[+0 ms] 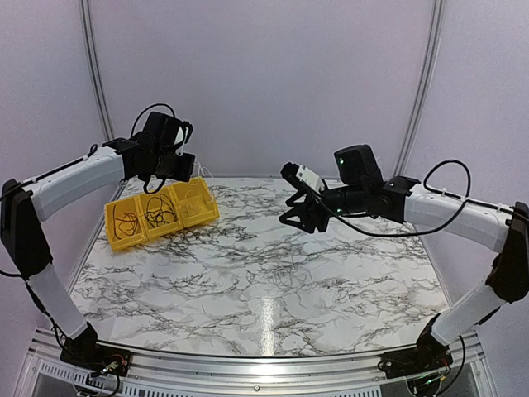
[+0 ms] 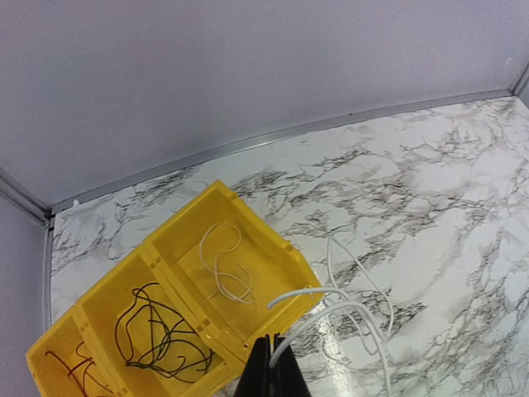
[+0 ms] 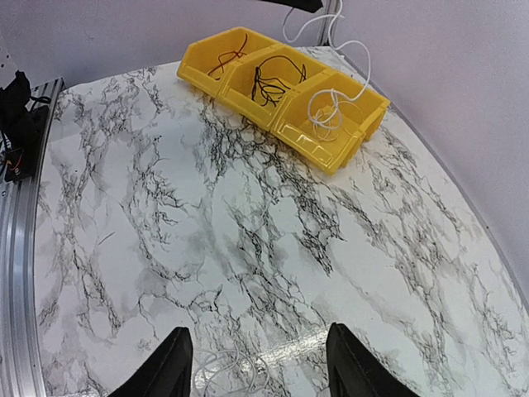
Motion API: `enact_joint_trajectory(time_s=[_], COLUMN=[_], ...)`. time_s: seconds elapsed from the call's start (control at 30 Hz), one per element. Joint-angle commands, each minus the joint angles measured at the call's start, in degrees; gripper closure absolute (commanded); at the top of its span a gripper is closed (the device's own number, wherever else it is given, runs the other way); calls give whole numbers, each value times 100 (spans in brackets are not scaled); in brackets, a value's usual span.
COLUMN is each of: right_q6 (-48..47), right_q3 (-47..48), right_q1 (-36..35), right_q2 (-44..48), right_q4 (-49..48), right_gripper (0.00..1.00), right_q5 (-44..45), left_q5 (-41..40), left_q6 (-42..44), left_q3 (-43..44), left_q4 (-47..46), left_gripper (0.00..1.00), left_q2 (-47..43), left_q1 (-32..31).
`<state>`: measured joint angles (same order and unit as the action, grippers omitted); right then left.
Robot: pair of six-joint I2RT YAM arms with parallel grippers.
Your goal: Untangle the cables
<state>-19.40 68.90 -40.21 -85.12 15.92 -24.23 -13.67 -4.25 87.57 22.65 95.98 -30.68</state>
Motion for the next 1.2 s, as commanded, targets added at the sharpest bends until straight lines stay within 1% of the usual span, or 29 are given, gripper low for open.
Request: enact_joint_trajectory(time_s=[0.0,0.23,0.37,0.47,0.5,0.63,0.77,0.93,1.03,1.17], right_q6=[-108,-121,-126,-134,-133,-117,-203,-406,-383,-330], right_q3=[-215,-281,-326,-391,-416,-518,-699,-878,-870,-869], right_q1=[55,110,155,195,218,313,411,448,446,451], right_q2=[218,329,370,414,429,493,524,523,493,471], right_q4=[53,82,82,78,79,80,52,74,86,102], right_gripper=[44,44,44,43,43,44,44,44,44,44], right_q5=[140,154,156,155,155,147,146,215,176,121], left_q5=[-709,-909,-964,-788,-737,-721,-441,-762,-839,-150], left_q6=[-119,-183,-419,-647,-708,-768,-741,-926,-1272,-1821], left_q3=[224,660,963,1127,1171,1198,949,242,124,437], left_q4=[473,477,480,481,478,471,468,468,498,507], left_gripper=[100,100,100,78,74,65,61,59,58,57], left_q2=[304,1078,1521,1794,1839,1786,1466,1059,1085,1423], left_q1=[321,736,862,917,927,931,932,951,1099,1463])
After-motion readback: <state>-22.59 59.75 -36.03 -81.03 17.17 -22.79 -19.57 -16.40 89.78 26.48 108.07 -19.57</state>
